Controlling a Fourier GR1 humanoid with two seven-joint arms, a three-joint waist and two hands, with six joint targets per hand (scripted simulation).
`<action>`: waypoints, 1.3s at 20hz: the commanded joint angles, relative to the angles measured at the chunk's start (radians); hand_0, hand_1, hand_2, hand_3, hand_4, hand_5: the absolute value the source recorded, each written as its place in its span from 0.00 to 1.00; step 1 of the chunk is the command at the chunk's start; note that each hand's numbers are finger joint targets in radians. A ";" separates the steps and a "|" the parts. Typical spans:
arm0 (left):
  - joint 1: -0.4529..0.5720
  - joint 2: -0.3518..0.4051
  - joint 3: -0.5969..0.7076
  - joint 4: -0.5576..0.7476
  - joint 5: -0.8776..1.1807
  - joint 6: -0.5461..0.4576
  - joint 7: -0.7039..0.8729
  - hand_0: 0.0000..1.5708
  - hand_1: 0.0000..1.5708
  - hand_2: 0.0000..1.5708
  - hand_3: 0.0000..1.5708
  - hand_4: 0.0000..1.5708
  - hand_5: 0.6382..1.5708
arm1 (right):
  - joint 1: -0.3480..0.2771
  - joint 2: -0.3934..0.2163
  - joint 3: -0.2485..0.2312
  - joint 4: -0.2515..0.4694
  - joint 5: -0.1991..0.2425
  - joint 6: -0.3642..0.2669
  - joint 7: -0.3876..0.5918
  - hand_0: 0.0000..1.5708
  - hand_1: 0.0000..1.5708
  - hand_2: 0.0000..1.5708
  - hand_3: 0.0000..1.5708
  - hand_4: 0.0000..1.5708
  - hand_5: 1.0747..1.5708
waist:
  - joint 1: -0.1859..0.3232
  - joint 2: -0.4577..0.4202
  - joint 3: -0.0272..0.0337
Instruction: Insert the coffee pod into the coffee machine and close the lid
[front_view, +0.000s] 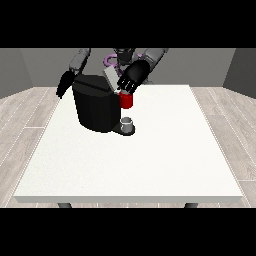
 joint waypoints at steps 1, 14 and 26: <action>-0.020 0.046 -0.029 0.001 -0.045 0.010 -0.027 0.77 0.77 0.78 0.72 0.00 1.00 | -0.012 0.000 0.006 -0.003 0.025 -0.026 -0.030 0.00 0.00 0.00 0.00 0.09 1.00 | -0.003 0.039 0.0001; 0.006 0.000 -0.024 0.012 -0.069 0.130 -0.070 0.71 0.71 0.71 0.62 0.00 1.00 | -0.025 -0.010 -0.005 -0.006 0.003 -0.002 -0.001 0.00 0.00 0.00 0.00 0.00 1.00 | -0.012 0.073 0.0000; -0.034 0.090 0.004 0.036 -0.076 0.136 -0.162 0.80 0.80 0.77 0.60 0.00 1.00 | -0.046 -0.007 0.020 -0.030 0.036 -0.020 0.015 0.00 0.00 0.00 0.00 0.14 1.00 | -0.031 0.107 -0.0003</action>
